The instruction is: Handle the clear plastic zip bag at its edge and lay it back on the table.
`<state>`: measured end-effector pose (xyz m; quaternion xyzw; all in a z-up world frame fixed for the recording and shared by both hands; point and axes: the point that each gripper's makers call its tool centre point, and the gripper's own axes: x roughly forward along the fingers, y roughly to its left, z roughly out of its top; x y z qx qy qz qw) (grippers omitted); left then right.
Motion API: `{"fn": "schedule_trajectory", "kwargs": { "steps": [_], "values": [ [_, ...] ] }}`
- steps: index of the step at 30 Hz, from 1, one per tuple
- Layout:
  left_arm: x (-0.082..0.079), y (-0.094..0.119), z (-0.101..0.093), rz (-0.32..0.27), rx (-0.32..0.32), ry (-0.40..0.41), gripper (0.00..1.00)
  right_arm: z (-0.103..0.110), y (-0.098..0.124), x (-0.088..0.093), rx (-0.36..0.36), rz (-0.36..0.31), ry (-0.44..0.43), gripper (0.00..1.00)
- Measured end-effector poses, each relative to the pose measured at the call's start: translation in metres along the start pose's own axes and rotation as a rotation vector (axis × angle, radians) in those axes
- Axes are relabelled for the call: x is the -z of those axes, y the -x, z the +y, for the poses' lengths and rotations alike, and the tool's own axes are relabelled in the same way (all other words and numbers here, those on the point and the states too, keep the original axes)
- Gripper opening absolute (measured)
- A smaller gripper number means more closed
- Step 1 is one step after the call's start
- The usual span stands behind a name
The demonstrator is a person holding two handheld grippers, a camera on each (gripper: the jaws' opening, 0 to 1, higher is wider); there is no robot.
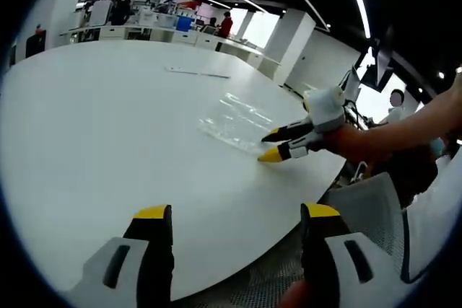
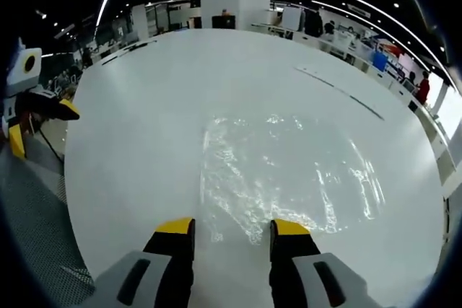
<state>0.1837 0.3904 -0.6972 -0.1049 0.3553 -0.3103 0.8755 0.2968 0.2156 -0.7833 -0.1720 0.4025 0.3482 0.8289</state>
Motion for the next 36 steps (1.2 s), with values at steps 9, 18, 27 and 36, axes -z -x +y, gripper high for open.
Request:
{"fn": "schedule_trajectory", "kwargs": {
  "steps": [9,18,27,36],
  "values": [
    [0.0,0.0,0.0,0.005,0.001,-0.002,0.72,0.005,-0.003,-0.002,-0.022,-0.003,0.035,0.27],
    [0.0,0.0,-0.002,0.007,0.002,-0.004,0.71,0.011,-0.005,-0.002,-0.034,0.003,0.083,0.09],
    [-0.001,0.0,-0.004,0.01,0.004,-0.01,0.71,0.015,-0.004,-0.001,-0.031,0.019,0.117,0.01],
    [0.0,0.0,-0.001,0.005,0.002,-0.009,0.7,0.023,-0.001,-0.002,-0.033,0.02,0.194,0.0]
  ]
}}
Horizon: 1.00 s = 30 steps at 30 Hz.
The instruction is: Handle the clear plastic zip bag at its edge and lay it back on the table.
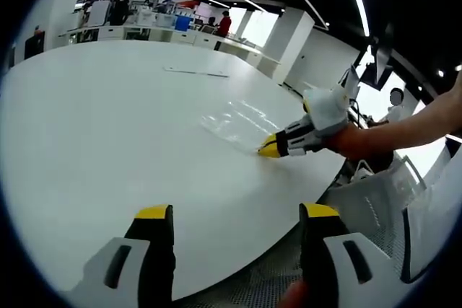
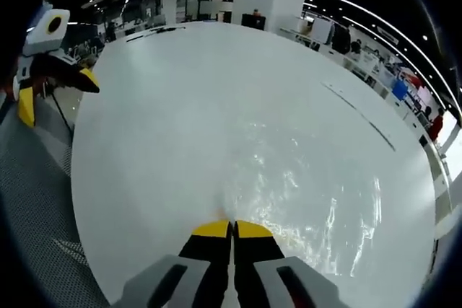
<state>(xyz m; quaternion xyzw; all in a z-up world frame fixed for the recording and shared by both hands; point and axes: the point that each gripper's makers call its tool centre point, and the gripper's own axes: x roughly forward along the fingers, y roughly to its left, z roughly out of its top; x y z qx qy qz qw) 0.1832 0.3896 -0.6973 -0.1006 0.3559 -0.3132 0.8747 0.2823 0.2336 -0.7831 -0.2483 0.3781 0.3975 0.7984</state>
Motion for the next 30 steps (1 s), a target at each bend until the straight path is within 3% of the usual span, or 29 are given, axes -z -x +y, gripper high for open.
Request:
{"fn": "schedule_trajectory", "kwargs": {
  "steps": [30],
  "values": [
    [0.001,-0.002,0.002,0.008,-0.006,-0.015,0.68,0.008,0.024,-0.039,-0.002,-0.075,0.123,0.0]
  ]
}}
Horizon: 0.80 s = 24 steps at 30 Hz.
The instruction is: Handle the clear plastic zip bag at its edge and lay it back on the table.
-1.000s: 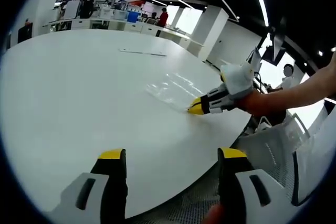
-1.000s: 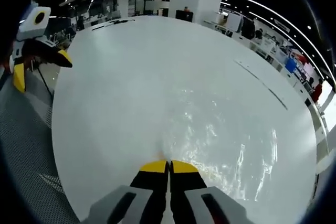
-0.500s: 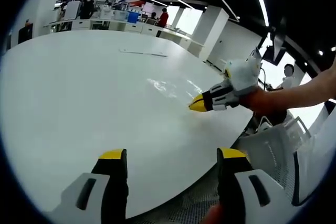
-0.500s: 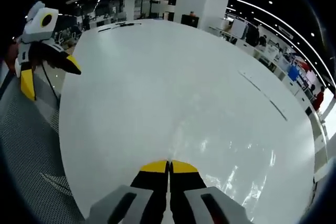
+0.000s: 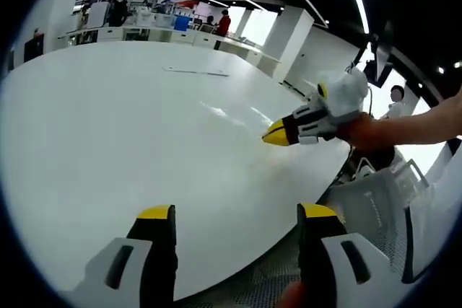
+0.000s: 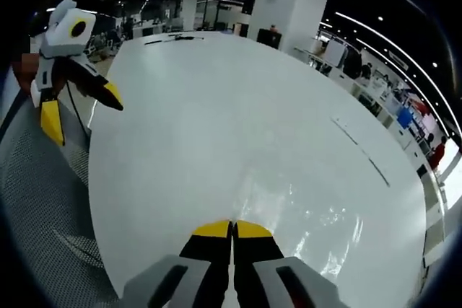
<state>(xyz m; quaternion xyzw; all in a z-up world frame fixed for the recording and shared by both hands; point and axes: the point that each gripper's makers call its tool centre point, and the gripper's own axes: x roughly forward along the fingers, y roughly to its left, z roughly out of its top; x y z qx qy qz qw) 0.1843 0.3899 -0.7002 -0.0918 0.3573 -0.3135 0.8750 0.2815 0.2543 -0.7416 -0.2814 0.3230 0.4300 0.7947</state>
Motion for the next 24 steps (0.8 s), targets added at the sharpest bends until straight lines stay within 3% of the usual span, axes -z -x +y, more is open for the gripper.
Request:
{"fn": "schedule_trajectory", "kwargs": {
  "steps": [24],
  "values": [
    [0.001,-0.001,-0.001,0.01,-0.006,-0.009,0.66,0.012,0.017,-0.034,-0.002,-0.051,0.068,0.0]
  ]
}}
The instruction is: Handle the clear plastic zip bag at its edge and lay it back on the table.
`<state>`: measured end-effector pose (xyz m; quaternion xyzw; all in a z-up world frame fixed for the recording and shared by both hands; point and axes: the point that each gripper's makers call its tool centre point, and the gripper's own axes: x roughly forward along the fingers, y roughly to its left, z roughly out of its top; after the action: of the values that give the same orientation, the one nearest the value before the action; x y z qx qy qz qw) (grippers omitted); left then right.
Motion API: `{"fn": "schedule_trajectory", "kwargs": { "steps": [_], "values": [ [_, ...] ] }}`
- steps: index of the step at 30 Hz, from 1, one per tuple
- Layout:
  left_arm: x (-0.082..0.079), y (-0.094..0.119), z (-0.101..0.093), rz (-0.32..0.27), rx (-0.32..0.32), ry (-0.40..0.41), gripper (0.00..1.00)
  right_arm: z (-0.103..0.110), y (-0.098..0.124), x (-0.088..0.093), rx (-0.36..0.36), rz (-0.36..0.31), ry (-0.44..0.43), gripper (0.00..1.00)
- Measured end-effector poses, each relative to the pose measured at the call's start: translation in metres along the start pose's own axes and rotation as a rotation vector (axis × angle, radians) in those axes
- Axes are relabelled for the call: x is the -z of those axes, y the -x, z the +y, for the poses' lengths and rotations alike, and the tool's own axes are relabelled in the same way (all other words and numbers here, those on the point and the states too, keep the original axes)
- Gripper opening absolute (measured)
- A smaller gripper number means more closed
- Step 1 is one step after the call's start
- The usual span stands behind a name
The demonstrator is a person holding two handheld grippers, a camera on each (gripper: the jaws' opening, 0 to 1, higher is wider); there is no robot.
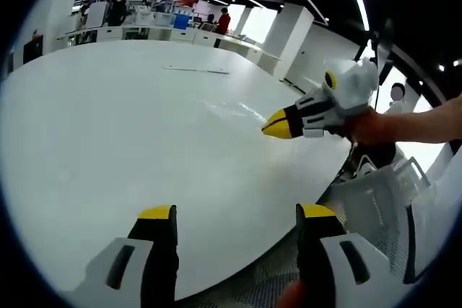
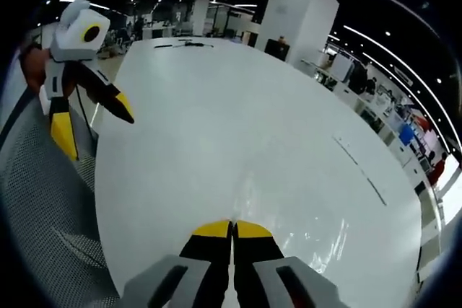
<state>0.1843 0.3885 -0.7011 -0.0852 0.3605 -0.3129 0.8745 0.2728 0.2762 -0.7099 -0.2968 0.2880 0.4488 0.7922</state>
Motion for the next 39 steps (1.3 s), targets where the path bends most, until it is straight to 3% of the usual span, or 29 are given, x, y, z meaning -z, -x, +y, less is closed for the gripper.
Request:
{"fn": "schedule_trajectory", "kwargs": {
  "steps": [10,23,25,31,35,39],
  "values": [
    [0.0,0.0,0.002,-0.002,0.003,0.002,0.65,0.003,-0.003,-0.018,-0.016,-0.028,0.036,0.0],
    [-0.009,0.004,0.013,-0.055,-0.041,0.059,0.65,0.017,0.001,-0.037,-0.04,-0.051,0.097,0.0],
    [0.0,0.005,0.025,0.008,-0.098,0.002,0.64,0.021,0.002,-0.038,-0.045,-0.052,0.107,0.0],
    [-0.005,0.003,0.041,-0.016,-0.121,0.003,0.65,0.03,0.004,-0.041,-0.064,-0.057,0.132,0.0],
    [-0.003,0.003,0.061,0.042,-0.192,-0.11,0.67,0.036,0.004,-0.042,-0.086,-0.059,0.145,0.0],
    [-0.009,0.002,0.068,0.048,-0.205,-0.171,0.69,0.042,0.003,-0.043,-0.108,-0.059,0.156,0.0]
  ]
}}
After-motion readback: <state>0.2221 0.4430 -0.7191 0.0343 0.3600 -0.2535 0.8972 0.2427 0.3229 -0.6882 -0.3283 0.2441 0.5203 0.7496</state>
